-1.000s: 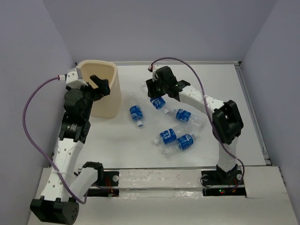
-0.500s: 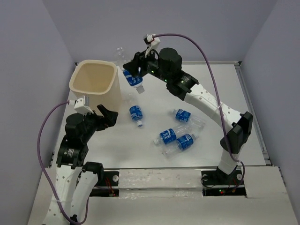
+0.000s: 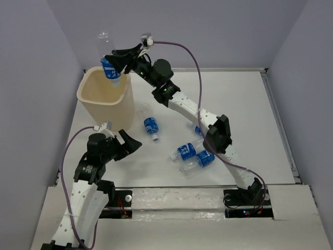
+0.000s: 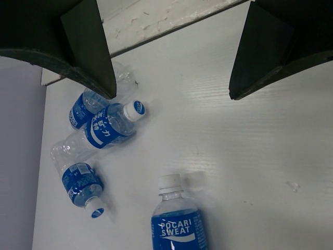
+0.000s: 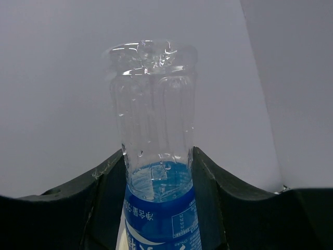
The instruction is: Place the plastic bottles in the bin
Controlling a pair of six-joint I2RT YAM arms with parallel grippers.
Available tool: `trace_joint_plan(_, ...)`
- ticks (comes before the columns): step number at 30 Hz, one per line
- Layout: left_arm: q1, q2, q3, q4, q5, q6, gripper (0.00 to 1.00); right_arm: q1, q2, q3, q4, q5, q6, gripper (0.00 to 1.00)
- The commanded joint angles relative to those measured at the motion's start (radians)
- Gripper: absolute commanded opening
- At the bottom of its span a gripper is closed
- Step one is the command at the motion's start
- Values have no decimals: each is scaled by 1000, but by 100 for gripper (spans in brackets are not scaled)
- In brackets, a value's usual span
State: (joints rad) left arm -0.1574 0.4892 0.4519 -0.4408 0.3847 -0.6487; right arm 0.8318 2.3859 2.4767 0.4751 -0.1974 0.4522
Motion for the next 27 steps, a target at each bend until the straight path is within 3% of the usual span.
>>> trace_joint_plan(1, -17, -15, -1, 54, 65, -43, 99, 56, 96, 165, 200, 72, -3, 39)
trace_joint_plan(3, -21, -14, -5, 57, 68, -48, 99, 65, 128, 168, 200, 96, -30, 40)
trace_joint_plan(5, -21, -14, -2, 65, 62, -49, 99, 66, 128, 136, 197, 104, -37, 50)
trace_joint_plan(6, -21, -12, 2, 70, 53, -54, 99, 66, 127, 99, 182, 99, -47, 59)
trace_joint_plan(7, -21, -11, 2, 86, 49, -57, 99, 66, 119, 87, 169, 93, -56, 77)
trace_joint_plan(10, -22, 5, 8, 126, 23, -69, 99, 66, 56, 3, 129, 58, -92, 98)
trace_joint_plan(16, -101, 51, 30, 181, -123, -91, 99, 66, -195, -198, 50, 10, -174, 100)
trace_joint_plan(18, -161, 75, 31, 209, -186, -124, 99, 66, -302, -400, 51, 29, -205, 99)
trace_joint_plan(20, -289, 142, 39, 257, -306, -166, 99, 66, -475, -631, 46, 61, -221, 97)
trace_joint_plan(23, -449, 268, 71, 303, -502, -190, 99, 55, -697, -845, -13, 95, -230, 95)
trace_joint_plan(27, -531, 457, 132, 358, -743, -209, 99, 21, -951, -1186, -166, 163, -207, 95)
